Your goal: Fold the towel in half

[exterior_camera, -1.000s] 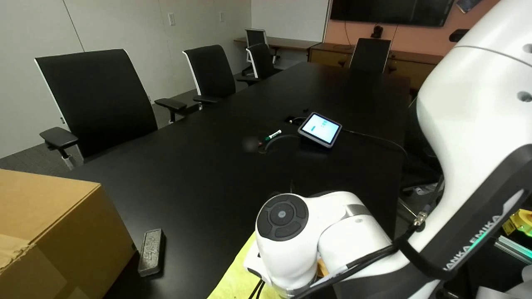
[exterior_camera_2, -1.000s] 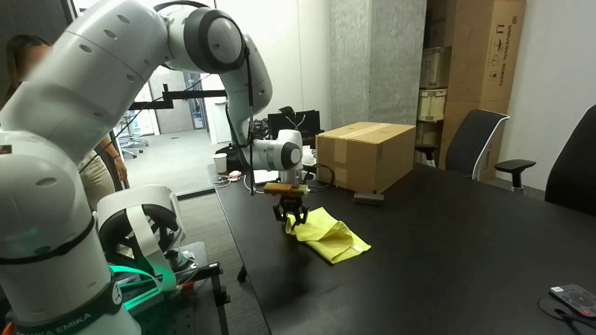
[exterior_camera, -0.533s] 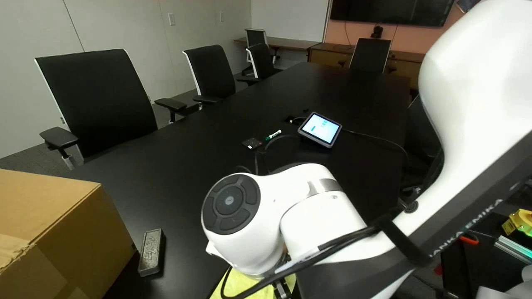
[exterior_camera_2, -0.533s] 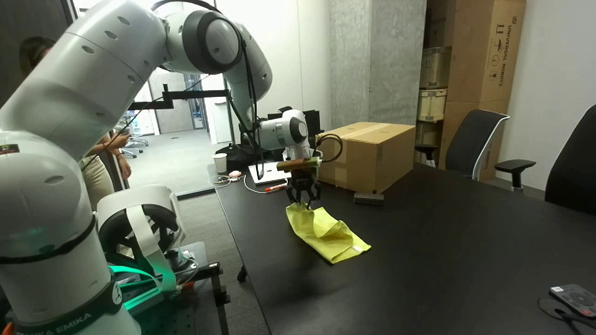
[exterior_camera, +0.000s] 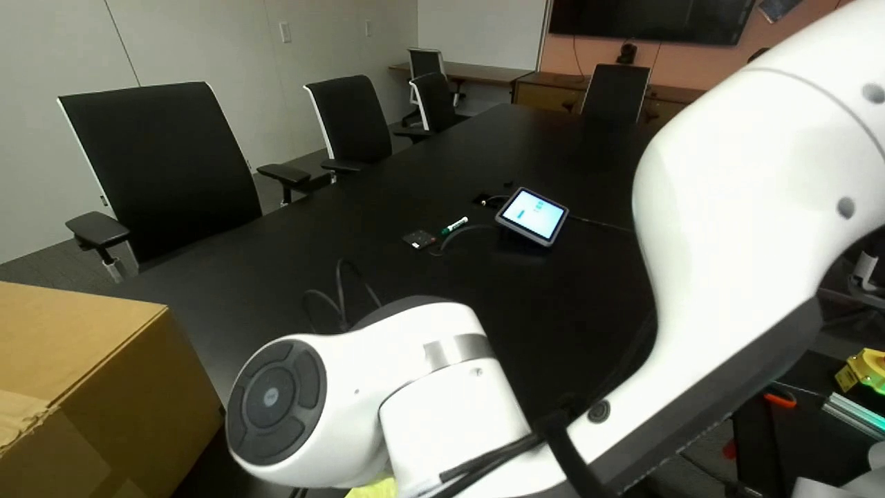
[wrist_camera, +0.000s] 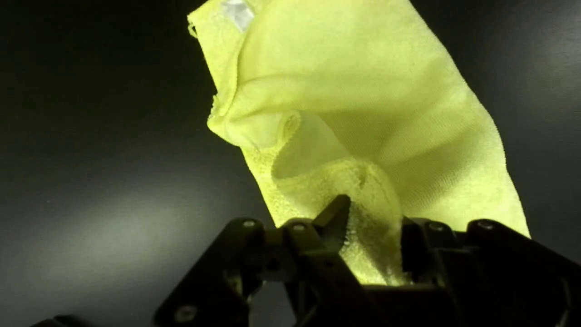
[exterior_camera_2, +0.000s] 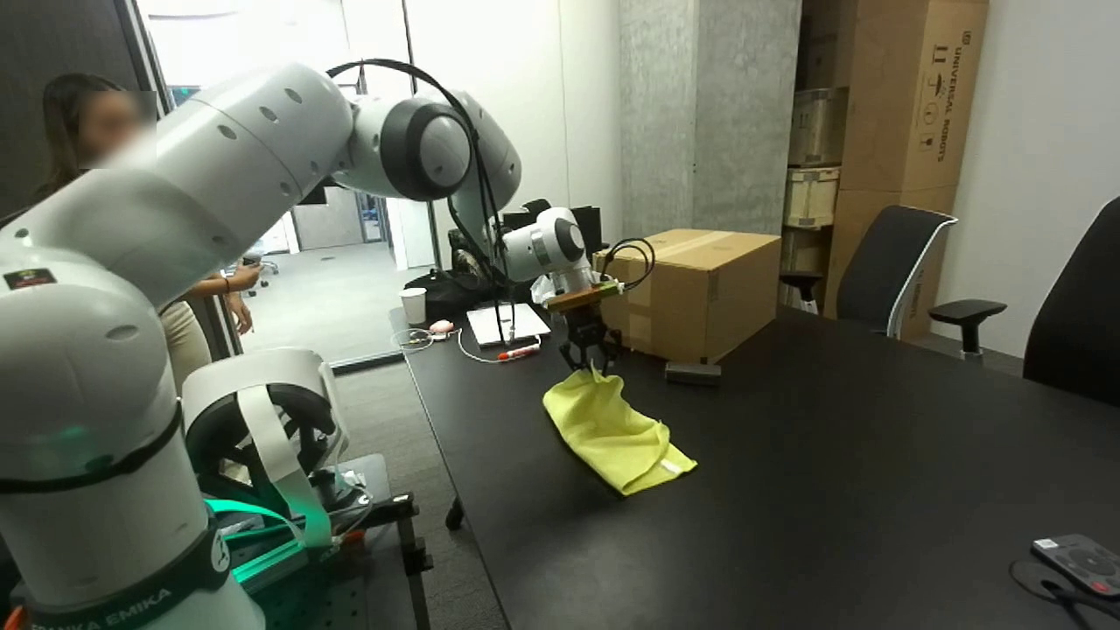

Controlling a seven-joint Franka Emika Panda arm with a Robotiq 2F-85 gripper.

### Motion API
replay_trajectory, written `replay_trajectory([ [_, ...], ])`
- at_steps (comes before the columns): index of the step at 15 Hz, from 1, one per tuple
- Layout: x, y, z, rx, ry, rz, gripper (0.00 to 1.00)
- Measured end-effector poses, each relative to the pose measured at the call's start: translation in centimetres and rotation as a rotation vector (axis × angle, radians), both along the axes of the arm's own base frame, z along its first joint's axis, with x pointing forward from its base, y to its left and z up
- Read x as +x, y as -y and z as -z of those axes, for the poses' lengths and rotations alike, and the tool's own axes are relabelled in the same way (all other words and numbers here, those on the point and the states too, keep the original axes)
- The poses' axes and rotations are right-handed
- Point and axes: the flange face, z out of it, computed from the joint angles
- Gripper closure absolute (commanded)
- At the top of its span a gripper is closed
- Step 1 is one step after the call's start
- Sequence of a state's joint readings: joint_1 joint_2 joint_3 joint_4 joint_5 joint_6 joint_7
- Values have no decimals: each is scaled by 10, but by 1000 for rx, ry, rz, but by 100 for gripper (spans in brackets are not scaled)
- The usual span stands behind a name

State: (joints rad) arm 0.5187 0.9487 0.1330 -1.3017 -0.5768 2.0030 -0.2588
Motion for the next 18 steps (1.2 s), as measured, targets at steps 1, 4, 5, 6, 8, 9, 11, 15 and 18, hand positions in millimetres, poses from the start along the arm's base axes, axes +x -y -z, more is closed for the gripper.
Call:
replay_trajectory([
  [1,1,-7,8,-21,-6,-32,93],
  [4,0,-27,31,-79,-21,-107,92],
  [5,0,-34,36,-91,-21,-118,91],
  [6,0,-41,39,-97,-16,-124,63],
  [8,8,-49,32,-93,7,-115,55],
  [9,14,-50,25,-85,22,-103,46],
  [11,31,-45,7,-64,53,-58,33],
  [15,60,-16,-15,2,64,54,2],
  [18,73,12,-6,1,52,136,0],
])
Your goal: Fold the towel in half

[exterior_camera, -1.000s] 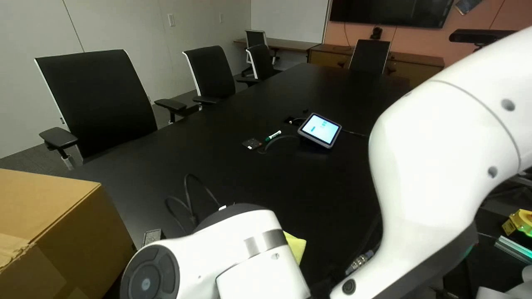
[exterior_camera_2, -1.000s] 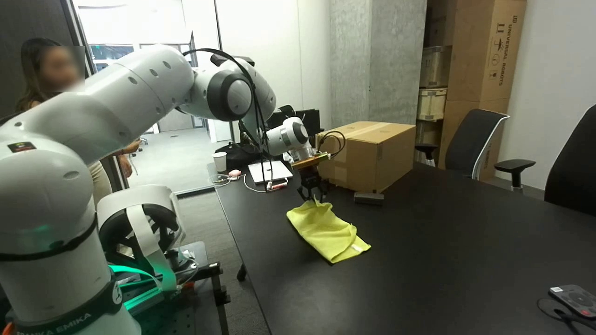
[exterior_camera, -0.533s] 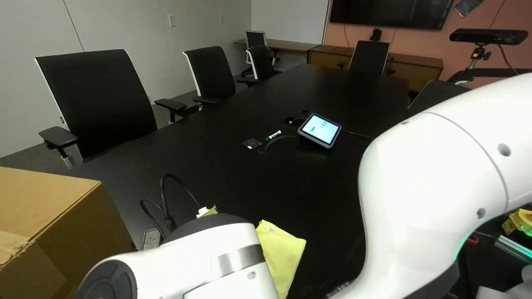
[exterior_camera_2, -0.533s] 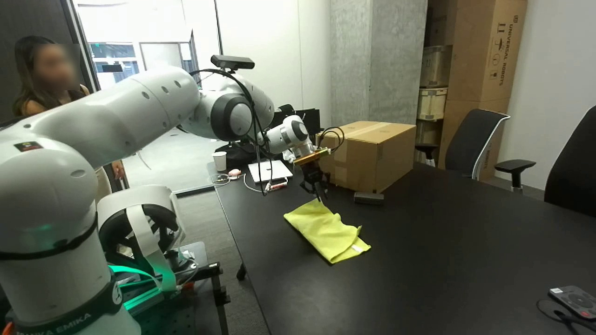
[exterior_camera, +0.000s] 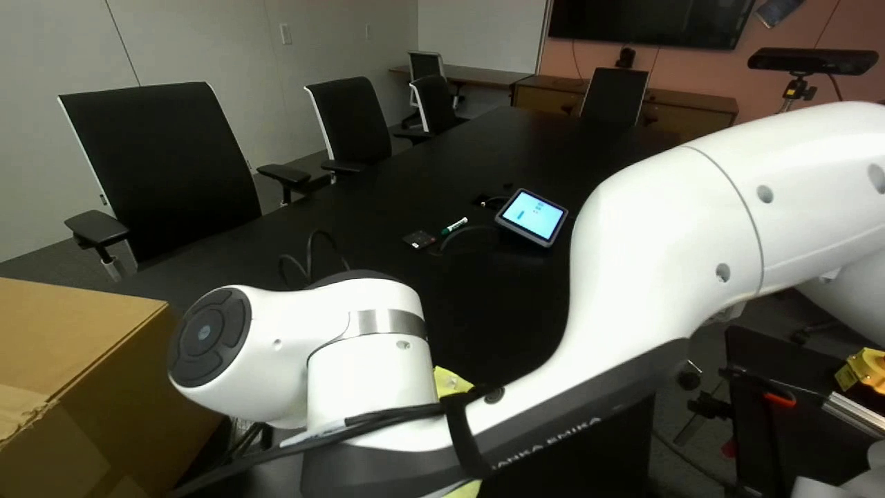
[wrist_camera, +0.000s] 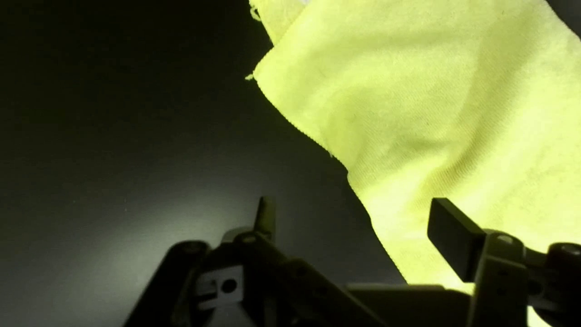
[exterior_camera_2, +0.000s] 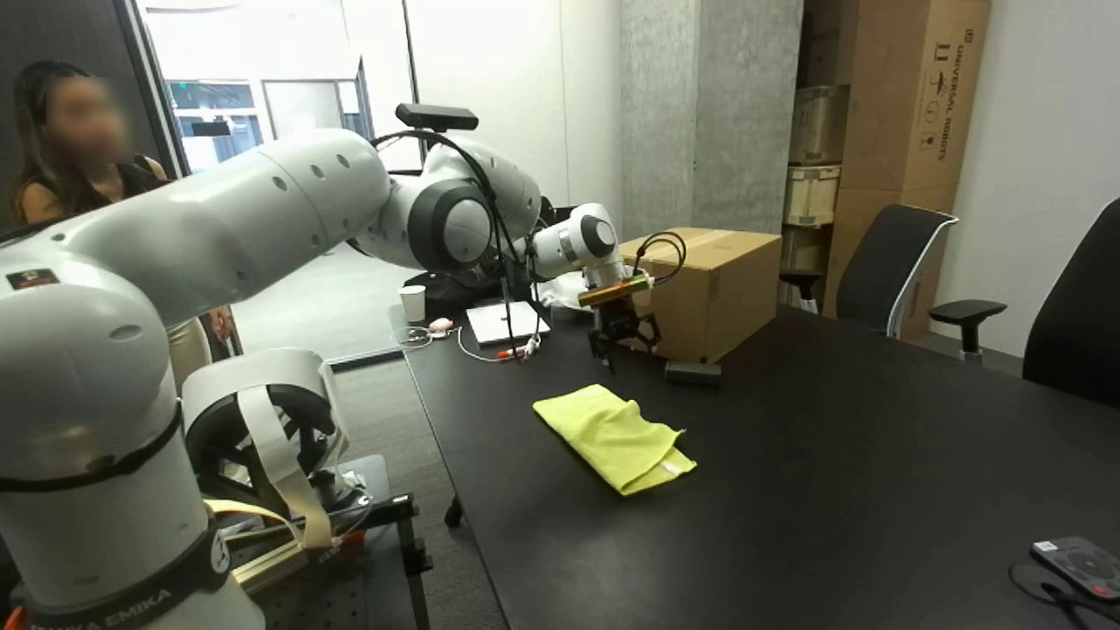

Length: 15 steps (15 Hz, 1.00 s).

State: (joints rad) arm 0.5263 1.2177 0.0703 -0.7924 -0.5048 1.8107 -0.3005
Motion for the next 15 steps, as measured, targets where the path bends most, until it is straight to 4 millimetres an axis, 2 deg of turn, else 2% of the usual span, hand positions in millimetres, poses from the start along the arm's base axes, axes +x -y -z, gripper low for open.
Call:
replay_trajectory([
  [7,14,94,41,-41,-33,294,0],
  [10,9,128,36,-50,-52,416,0],
  [15,-15,155,6,-53,-67,564,0],
])
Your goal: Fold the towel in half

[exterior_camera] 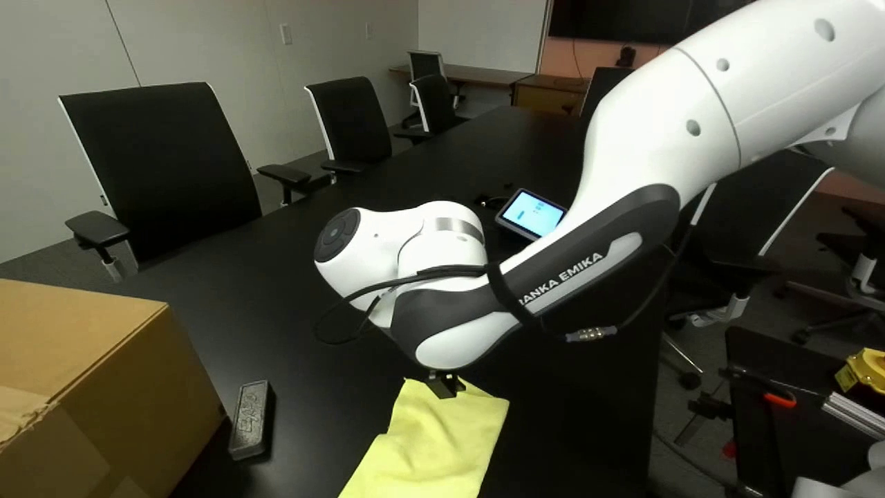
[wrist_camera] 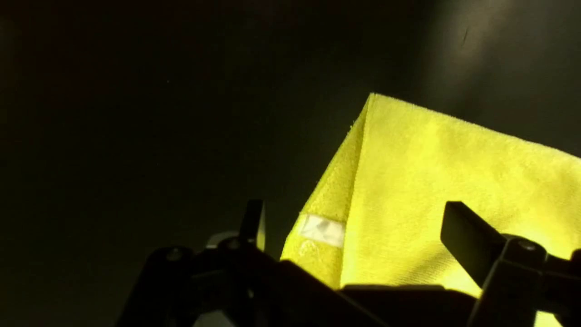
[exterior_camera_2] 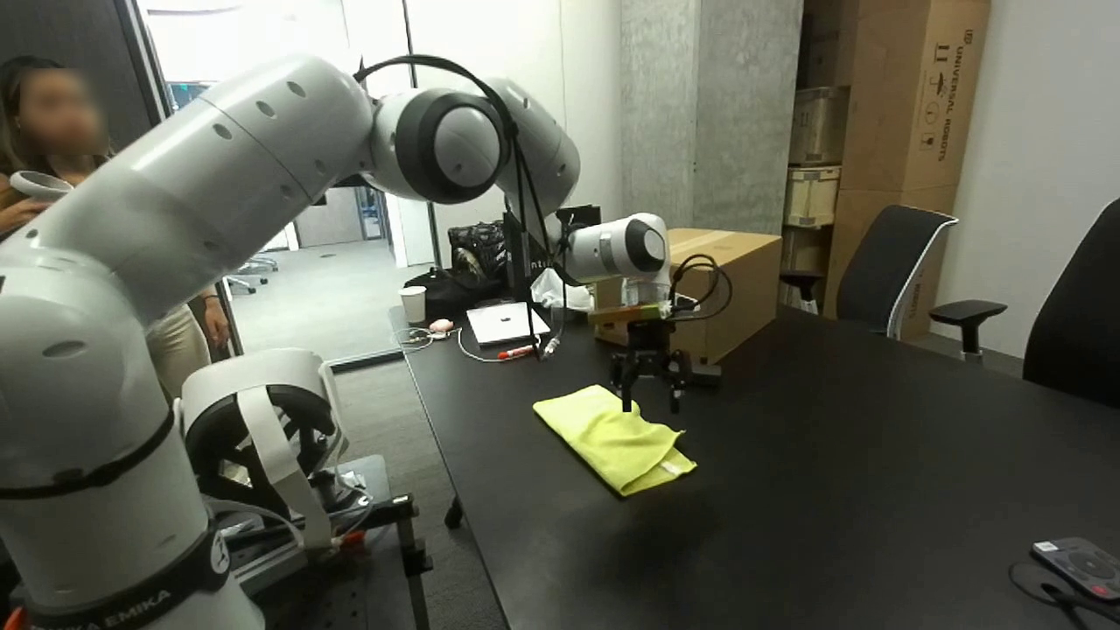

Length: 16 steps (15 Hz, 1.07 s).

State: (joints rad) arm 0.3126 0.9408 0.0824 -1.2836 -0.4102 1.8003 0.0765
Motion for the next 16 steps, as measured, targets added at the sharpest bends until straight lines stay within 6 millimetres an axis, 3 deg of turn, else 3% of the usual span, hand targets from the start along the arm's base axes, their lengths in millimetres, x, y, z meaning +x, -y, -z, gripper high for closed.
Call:
replay_trajectory([
  [6,-44,21,-38,-17,6,175,0],
  [16,-141,51,-88,38,115,357,0],
])
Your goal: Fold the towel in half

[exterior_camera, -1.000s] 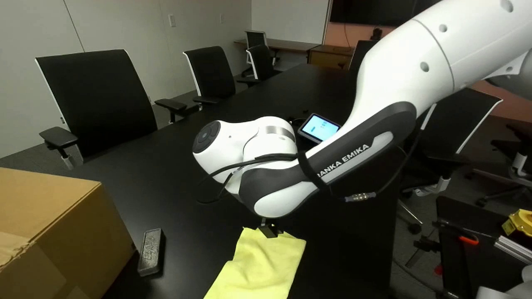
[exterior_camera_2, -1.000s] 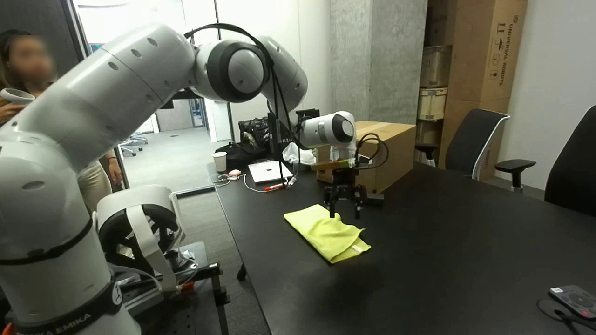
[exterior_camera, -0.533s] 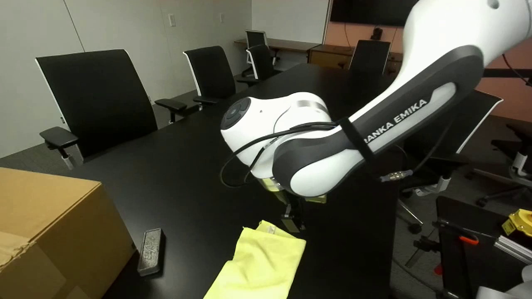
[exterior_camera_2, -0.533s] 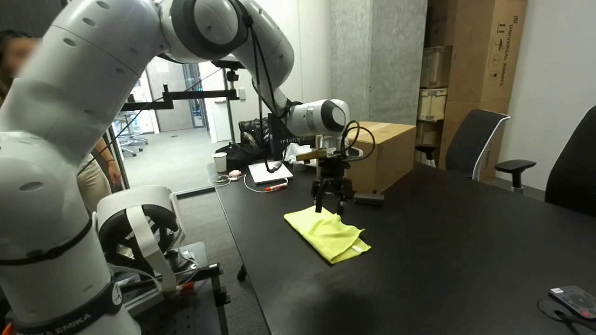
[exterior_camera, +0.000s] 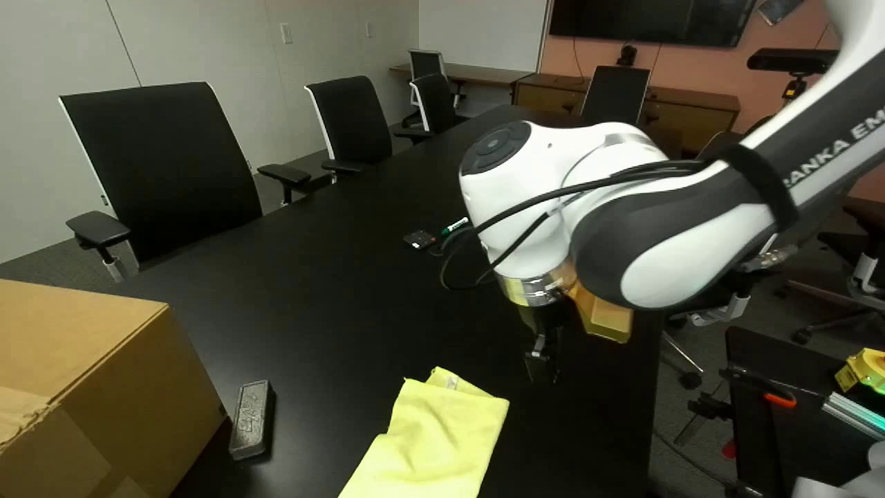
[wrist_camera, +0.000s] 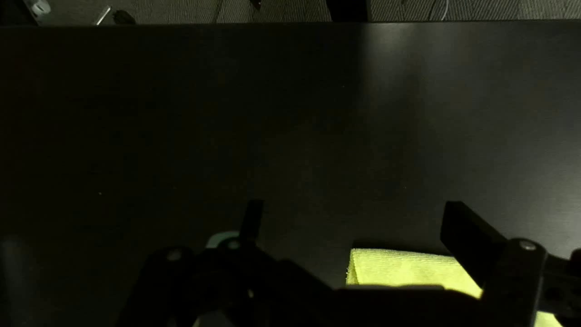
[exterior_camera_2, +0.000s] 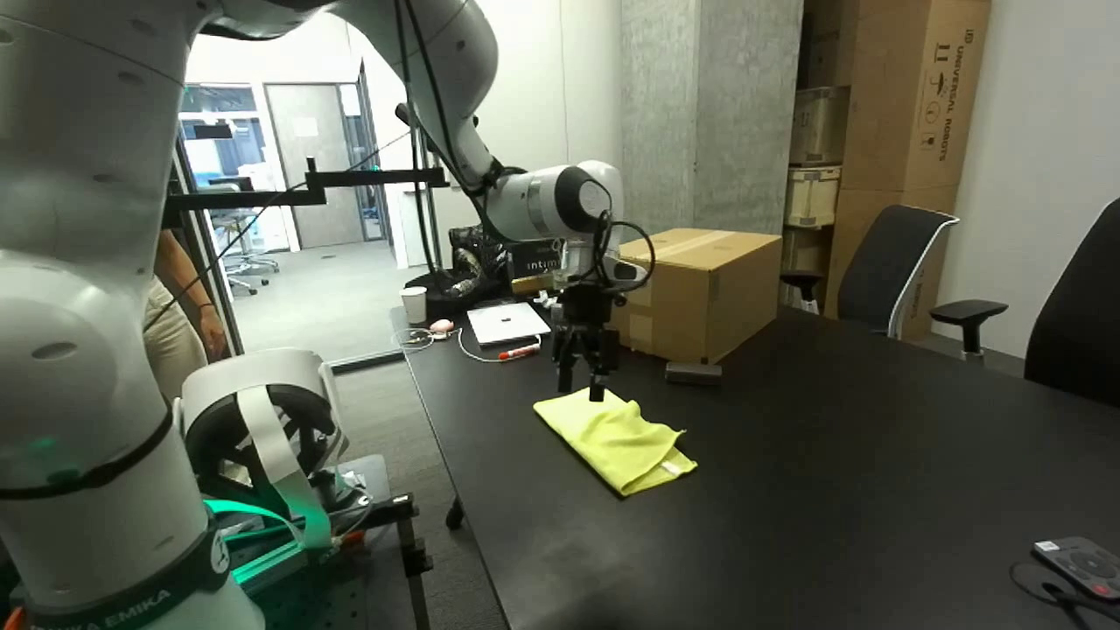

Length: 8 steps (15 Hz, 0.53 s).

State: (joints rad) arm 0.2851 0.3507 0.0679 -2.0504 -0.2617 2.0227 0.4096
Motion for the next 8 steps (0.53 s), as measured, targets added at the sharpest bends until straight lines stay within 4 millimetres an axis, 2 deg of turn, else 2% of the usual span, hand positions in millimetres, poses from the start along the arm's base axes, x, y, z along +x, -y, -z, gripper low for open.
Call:
replay_trajectory([
  [8,-107,19,-29,45,160,57,0],
])
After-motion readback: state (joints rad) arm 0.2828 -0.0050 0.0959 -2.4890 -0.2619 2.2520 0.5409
